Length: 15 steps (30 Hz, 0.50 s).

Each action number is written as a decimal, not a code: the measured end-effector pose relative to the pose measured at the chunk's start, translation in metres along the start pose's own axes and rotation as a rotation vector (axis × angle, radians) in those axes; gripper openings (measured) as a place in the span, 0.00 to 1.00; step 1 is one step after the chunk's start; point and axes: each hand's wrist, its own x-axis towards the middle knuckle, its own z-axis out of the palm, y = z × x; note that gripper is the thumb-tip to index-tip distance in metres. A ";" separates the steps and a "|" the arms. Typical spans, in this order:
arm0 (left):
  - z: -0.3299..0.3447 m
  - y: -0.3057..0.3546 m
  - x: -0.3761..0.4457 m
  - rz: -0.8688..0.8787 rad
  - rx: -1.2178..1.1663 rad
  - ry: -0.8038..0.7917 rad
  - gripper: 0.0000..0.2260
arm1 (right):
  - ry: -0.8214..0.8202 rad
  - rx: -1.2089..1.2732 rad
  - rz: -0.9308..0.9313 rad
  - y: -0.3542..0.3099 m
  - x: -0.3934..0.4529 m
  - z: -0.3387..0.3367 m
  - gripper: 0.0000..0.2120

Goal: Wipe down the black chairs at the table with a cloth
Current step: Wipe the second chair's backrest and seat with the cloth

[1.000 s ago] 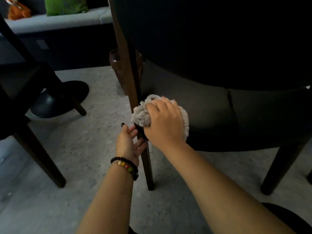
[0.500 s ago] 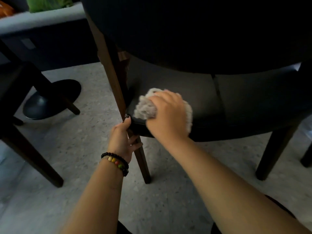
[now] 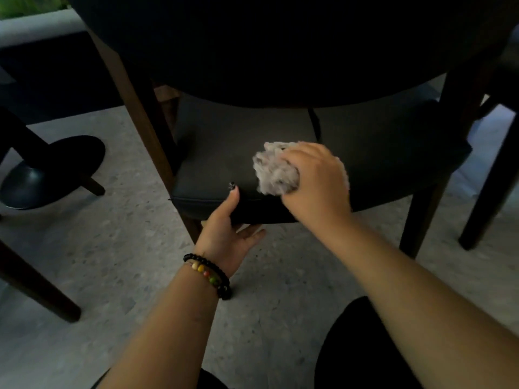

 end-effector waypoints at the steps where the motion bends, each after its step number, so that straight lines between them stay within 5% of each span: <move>1: 0.002 -0.002 0.000 0.013 -0.008 0.021 0.19 | 0.039 0.042 0.086 -0.010 0.002 0.007 0.19; 3: 0.005 -0.007 -0.002 0.034 -0.039 0.044 0.17 | 0.067 0.096 0.114 -0.022 0.001 0.016 0.18; 9: 0.002 -0.003 0.004 0.054 -0.073 0.085 0.15 | -0.108 -0.045 -0.195 0.048 -0.012 -0.042 0.18; 15: -0.002 -0.007 0.005 0.033 -0.068 0.055 0.26 | 0.176 -0.218 0.292 0.123 0.011 -0.093 0.10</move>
